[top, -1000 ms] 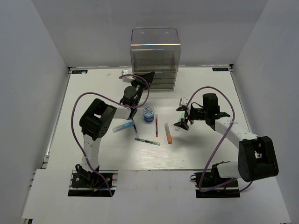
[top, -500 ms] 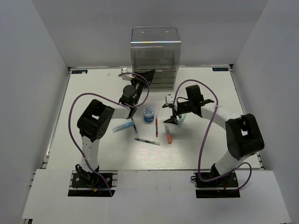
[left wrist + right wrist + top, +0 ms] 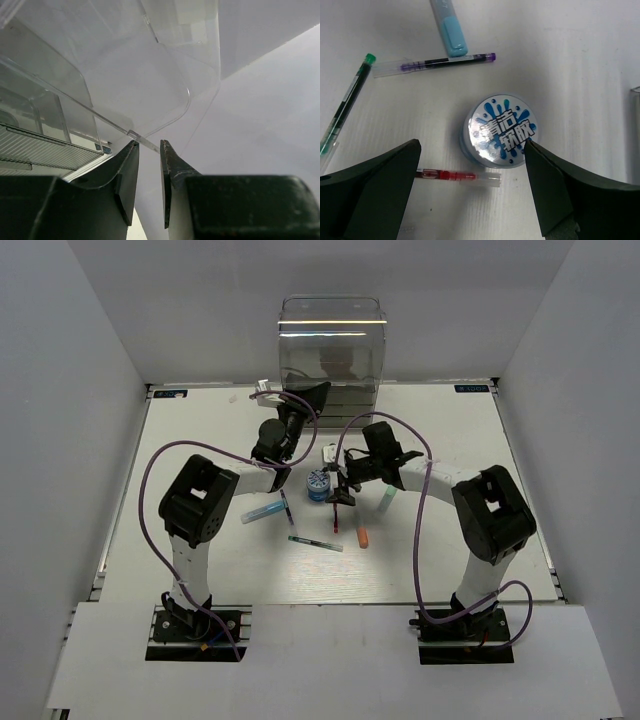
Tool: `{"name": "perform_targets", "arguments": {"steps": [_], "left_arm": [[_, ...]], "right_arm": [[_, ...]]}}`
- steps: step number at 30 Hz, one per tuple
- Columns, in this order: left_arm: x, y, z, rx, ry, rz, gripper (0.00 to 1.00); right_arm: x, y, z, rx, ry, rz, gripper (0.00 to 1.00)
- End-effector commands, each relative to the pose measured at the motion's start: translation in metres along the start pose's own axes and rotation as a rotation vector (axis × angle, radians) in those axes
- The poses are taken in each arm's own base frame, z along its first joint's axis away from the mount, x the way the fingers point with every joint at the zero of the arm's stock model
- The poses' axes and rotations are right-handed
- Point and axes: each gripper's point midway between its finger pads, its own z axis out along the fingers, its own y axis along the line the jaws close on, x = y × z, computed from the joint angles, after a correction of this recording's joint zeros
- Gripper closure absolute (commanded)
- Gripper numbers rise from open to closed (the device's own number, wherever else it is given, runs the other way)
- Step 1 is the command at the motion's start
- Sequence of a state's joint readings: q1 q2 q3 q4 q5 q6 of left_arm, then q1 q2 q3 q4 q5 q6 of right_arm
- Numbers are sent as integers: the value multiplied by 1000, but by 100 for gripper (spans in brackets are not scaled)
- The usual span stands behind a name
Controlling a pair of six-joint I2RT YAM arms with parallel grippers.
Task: Sort the stationery into containers
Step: Grab a piece of stationery with the right arm
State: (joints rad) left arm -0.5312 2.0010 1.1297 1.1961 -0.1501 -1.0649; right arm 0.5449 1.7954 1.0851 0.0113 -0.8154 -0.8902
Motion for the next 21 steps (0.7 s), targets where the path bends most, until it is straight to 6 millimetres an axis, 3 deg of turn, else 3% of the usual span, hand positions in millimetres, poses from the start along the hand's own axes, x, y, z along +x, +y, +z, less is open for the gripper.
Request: {"name": "perform_targets", "arguments": {"steps": [1,11,18,21], "left_arm": [[-37,-55,6,117,-78,4,65],[-37,-60,11,131,-76,3,65],[-38,-61,12,131,-76,3,65],[-39,-61,13,127,-84,2,65]], "right_arm": [[-19,-28,1,79,-27,-47,10],[-17,-45,12,122,-16,-25,10],[2,-45,26,123,14,11,10],[4,-43,29,112,15,9,16]]}}
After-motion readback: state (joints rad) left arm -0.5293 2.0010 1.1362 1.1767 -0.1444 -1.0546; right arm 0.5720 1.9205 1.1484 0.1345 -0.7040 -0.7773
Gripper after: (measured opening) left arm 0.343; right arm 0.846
